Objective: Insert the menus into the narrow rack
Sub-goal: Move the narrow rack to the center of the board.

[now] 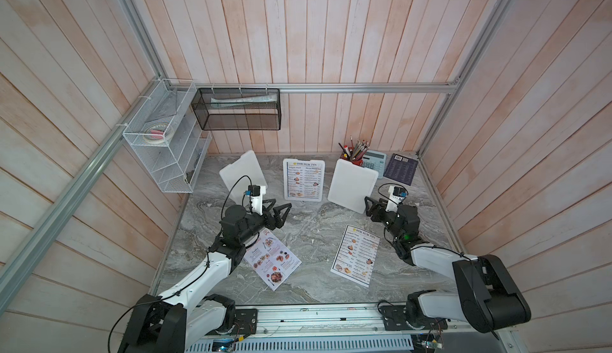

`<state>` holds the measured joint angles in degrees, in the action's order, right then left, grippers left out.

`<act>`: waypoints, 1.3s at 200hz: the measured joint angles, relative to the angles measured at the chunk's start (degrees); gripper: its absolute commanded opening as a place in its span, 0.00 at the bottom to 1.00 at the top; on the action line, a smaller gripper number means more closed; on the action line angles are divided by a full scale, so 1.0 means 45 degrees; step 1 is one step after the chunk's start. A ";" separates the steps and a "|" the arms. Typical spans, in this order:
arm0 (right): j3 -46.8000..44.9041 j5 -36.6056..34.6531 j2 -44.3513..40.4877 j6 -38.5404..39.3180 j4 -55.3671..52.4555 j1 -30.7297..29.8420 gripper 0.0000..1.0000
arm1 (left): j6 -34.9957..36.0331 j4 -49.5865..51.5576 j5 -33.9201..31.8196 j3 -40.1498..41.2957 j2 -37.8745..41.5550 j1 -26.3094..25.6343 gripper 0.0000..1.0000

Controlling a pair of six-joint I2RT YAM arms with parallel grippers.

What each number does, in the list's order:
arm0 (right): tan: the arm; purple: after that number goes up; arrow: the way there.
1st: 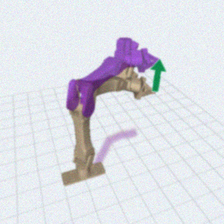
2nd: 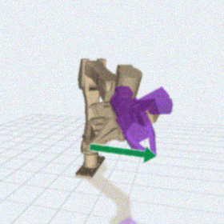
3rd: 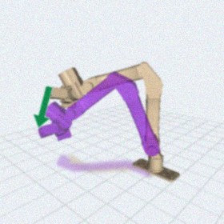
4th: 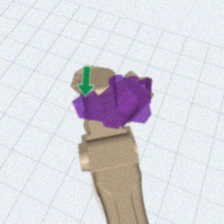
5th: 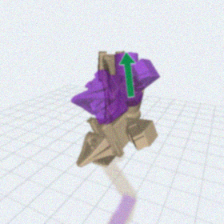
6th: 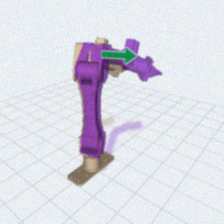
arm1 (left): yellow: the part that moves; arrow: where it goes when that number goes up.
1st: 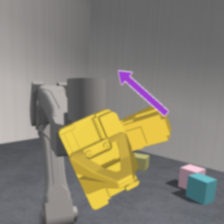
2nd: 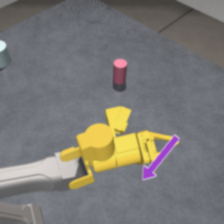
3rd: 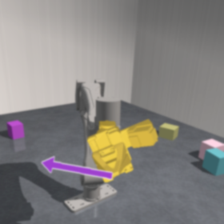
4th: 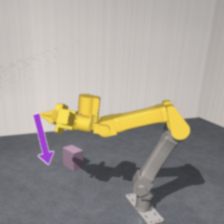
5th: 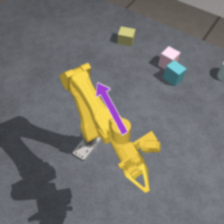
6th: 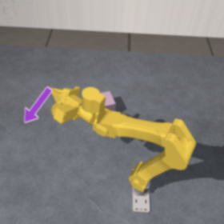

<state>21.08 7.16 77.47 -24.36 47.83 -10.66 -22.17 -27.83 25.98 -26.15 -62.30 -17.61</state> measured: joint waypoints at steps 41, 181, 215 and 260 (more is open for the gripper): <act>0.0733 0.1914 0.1889 -0.0005 0.1273 0.0724 0.70 | 0.0015 0.0102 0.0019 0.0000 0.0039 0.0000 0.88; 0.2021 0.6071 0.3959 -0.0097 0.3376 0.0733 0.32 | 0.0005 0.0374 0.0185 -0.0029 -0.0126 0.0000 0.88; 0.2710 0.6188 0.4430 -0.0189 0.3327 0.0709 0.21 | 0.0000 0.0389 0.0185 -0.0029 0.0039 -0.0010 0.88; 0.2968 0.6096 0.4405 0.0039 0.3293 0.0680 0.00 | 0.0005 0.0563 0.0185 -0.0029 0.0461 -0.0019 0.88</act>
<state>34.44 34.59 97.30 -24.18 62.65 -7.60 -22.15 -25.30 26.81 -26.28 -60.23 -17.69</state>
